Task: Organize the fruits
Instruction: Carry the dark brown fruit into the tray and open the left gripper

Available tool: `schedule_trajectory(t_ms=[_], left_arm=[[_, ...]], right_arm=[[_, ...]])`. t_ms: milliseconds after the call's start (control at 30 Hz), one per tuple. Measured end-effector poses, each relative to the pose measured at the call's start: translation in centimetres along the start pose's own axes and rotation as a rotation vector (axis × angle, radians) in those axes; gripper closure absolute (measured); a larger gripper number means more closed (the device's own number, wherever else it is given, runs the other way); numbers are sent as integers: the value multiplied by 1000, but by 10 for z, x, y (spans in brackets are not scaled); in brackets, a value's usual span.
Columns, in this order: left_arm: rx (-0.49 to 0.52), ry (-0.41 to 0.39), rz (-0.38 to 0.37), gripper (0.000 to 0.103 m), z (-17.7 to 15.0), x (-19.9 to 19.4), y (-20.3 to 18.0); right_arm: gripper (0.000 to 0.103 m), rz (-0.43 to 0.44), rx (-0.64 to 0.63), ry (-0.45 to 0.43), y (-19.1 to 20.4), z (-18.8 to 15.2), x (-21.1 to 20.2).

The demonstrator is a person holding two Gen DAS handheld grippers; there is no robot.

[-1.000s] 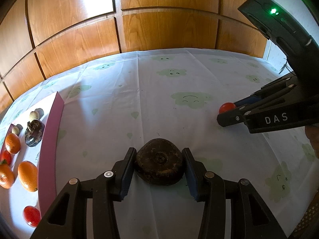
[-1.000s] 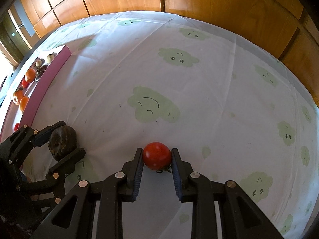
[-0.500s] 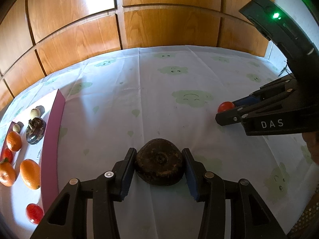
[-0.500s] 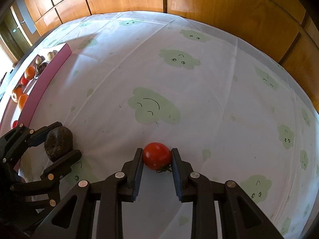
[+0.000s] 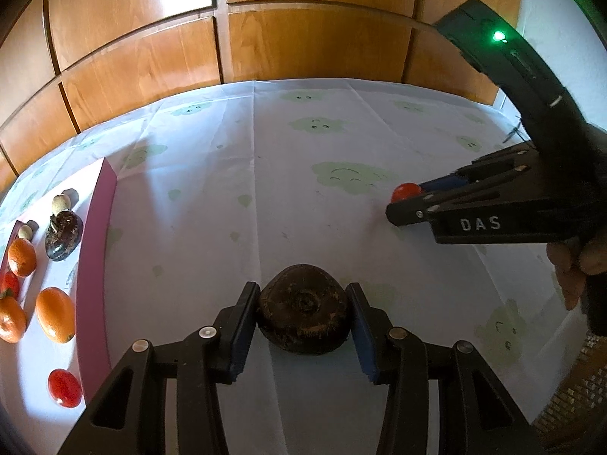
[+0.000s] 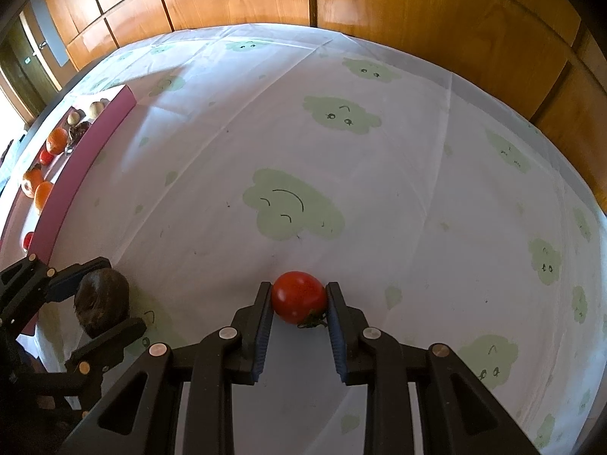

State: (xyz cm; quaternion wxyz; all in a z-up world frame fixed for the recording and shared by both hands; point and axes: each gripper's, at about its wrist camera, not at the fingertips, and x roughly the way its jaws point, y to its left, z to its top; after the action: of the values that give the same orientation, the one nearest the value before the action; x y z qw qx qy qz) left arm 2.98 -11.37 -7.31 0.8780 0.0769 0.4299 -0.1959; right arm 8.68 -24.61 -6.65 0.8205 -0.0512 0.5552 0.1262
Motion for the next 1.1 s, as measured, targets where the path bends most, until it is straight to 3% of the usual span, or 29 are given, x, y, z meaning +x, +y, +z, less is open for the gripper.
schedule_trajectory(t_ms=[300,500,667,900,1100], left_arm=[[-24,-28,-57,56,9,-31,9],[-112,-80,-49,57,14,-67,47],[-223,-99,37,57,7,-91,101],[-431,-76,180,57,-27,-112,188],[-464,-23,235,56,-49,-107,211]], right_arm=[[76,-21,-26,-5,7,0,-1],[76,-24,-29,-7,8,0,0],[76,-26,-30,-6,8,0,-1],[76,-27,-29,-7,8,0,-1],[76,-30,-29,-8,10,0,-2]])
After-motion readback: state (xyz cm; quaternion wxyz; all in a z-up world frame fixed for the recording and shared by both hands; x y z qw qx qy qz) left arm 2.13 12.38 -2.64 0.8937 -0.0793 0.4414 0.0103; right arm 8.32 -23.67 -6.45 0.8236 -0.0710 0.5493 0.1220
